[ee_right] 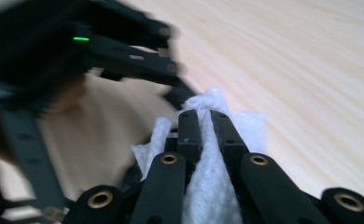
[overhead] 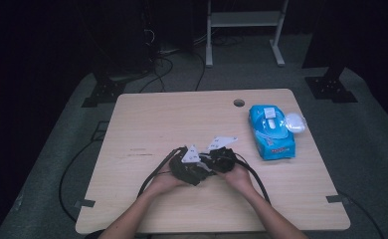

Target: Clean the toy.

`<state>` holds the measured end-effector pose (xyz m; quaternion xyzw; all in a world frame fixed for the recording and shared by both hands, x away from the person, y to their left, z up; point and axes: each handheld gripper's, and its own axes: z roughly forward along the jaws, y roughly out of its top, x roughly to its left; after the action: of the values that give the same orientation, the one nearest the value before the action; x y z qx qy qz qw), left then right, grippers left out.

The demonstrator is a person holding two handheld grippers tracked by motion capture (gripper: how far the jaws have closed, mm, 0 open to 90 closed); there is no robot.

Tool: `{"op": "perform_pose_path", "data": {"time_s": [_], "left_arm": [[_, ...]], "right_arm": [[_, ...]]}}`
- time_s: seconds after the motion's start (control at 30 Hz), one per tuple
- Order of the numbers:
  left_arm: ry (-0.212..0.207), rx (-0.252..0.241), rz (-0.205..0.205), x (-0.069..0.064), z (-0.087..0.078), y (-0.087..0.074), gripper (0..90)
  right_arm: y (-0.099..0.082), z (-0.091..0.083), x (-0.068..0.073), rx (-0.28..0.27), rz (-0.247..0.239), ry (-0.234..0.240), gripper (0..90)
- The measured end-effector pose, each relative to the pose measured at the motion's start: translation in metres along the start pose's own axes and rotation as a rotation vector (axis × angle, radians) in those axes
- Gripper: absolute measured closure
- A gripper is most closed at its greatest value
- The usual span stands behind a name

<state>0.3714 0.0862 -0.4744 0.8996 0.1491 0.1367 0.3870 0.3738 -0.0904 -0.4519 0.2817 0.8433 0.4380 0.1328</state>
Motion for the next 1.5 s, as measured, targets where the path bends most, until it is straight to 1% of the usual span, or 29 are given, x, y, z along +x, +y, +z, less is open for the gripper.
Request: {"op": "perform_pose_path", "data": {"time_s": [0.07, 0.1, 0.13, 0.17, 0.2, 0.3, 0.33, 0.37, 0.43, 0.47, 0.5, 0.67, 0.7, 0.77, 0.8, 0.83, 0.87, 0.9, 0.97, 1.0, 1.03, 1.1, 1.13, 1.23, 1.33, 1.37, 1.4, 1.43, 1.5], "left_arm": [[0.003, 0.001, 0.002, 0.0, 0.0, 0.0, 20.6], [0.004, 0.004, 0.003, 0.0, 0.0, 0.0, 20.6], [0.004, 0.004, 0.003, 0.0, 0.0, 0.0, 20.6], [0.004, 0.005, 0.004, -0.001, 0.0, 0.0, 20.6], [0.001, 0.004, -0.002, 0.0, -0.001, 0.0, 20.6], [0.0, 0.004, -0.005, 0.0, 0.0, 0.0, 20.5], [0.0, 0.004, -0.005, 0.0, 0.0, 0.0, 20.6], [0.001, 0.005, -0.005, 0.0, 0.0, 0.0, 20.6], [0.003, 0.007, -0.004, 0.0, 0.0, 0.001, 20.5], [0.007, 0.008, -0.003, 0.0, 0.0, 0.001, 20.5], [0.007, 0.008, -0.003, 0.0, 0.0, 0.001, 20.5], [0.013, 0.007, -0.004, -0.001, 0.001, 0.001, 20.6], [0.016, 0.009, 0.0, -0.001, 0.001, 0.001, 20.6], [0.018, 0.012, -0.002, -0.001, 0.0, 0.001, 20.6], [0.016, 0.012, -0.008, 0.0, 0.0, 0.001, 20.6], [0.014, 0.011, -0.013, 0.001, -0.001, 0.0, 20.6], [0.014, 0.011, -0.013, 0.001, -0.001, 0.0, 20.6], [0.011, 0.013, -0.021, 0.002, -0.002, 0.0, 20.6], [0.016, 0.013, -0.019, 0.002, -0.001, 0.0, 20.6], [0.016, 0.013, -0.019, 0.002, -0.001, 0.0, 20.6], [0.02, 0.012, -0.018, 0.002, -0.001, 0.0, 20.6], [0.023, 0.013, -0.016, 0.002, 0.0, 0.0, 20.6], [0.027, 0.012, -0.014, 0.002, 0.0, 0.0, 20.6], [0.033, 0.016, -0.007, 0.001, 0.0, 0.0, 20.6], [0.035, 0.021, -0.003, 0.001, 0.0, 0.0, 20.7], [0.027, 0.018, -0.01, 0.002, -0.001, 0.0, 20.6], [0.027, 0.018, -0.01, 0.002, -0.001, 0.0, 20.6], [0.024, 0.012, -0.022, 0.002, -0.001, 0.0, 20.6], [0.025, 0.011, -0.021, 0.002, 0.0, 0.0, 20.6]], "right_arm": [[-0.002, -0.008, -0.01, 0.0, 0.035, -0.03, 82.8], [-0.004, -0.012, -0.015, 0.001, 0.028, -0.051, 82.8], [-0.004, -0.012, -0.015, 0.001, 0.028, -0.051, 82.8], [-0.008, -0.021, -0.022, 0.005, 0.033, -0.08, 82.7], [-0.011, -0.026, -0.025, 0.004, 0.033, -0.095, 82.8], [-0.023, -0.041, -0.032, 0.006, 0.044, -0.122, 82.6], [-0.023, -0.041, -0.032, 0.006, 0.044, -0.122, 82.6], [-0.032, -0.053, -0.038, 0.0, 0.055, -0.137, 82.2], [-0.035, -0.057, -0.04, -0.004, 0.062, -0.142, 82.2], [-0.041, -0.064, -0.046, -0.011, 0.096, -0.144, 82.2], [-0.043, -0.065, -0.047, -0.015, 0.105, -0.144, 82.3], [-0.039, -0.059, -0.038, -0.02, 0.089, -0.121, 82.2], [-0.035, -0.05, -0.03, -0.02, 0.056, -0.091, 81.9], [-0.033, -0.048, -0.027, -0.021, 0.046, -0.086, 81.9], [-0.031, -0.045, -0.025, -0.013, 0.024, -0.096, 81.9], [-0.031, -0.046, -0.026, -0.006, 0.017, -0.108, 81.9], [-0.031, -0.046, -0.026, -0.006, 0.017, -0.108, 81.9], [-0.034, -0.051, -0.033, 0.004, 0.018, -0.136, 81.9], [-0.039, -0.059, -0.041, 0.006, 0.04, -0.156, 81.9], [-0.039, -0.059, -0.041, 0.006, 0.04, -0.156, 81.9], [-0.044, -0.067, -0.045, 0.004, 0.068, -0.154, 81.9], [-0.045, -0.069, -0.044, 0.006, 0.074, -0.15, 81.9], [-0.048, -0.071, -0.039, 0.006, 0.073, -0.108, 81.9], [-0.05, -0.069, -0.027, 0.006, 0.045, -0.068, 81.6], [-0.051, -0.069, -0.023, 0.011, 0.025, -0.07, 81.5], [-0.052, -0.073, -0.027, 0.017, 0.033, -0.086, 81.6], [-0.052, -0.073, -0.027, 0.017, 0.033, -0.086, 81.6], [-0.056, -0.077, -0.033, 0.018, 0.055, -0.1, 81.6], [-0.059, -0.082, -0.035, 0.025, 0.055, -0.109, 81.6]]}}
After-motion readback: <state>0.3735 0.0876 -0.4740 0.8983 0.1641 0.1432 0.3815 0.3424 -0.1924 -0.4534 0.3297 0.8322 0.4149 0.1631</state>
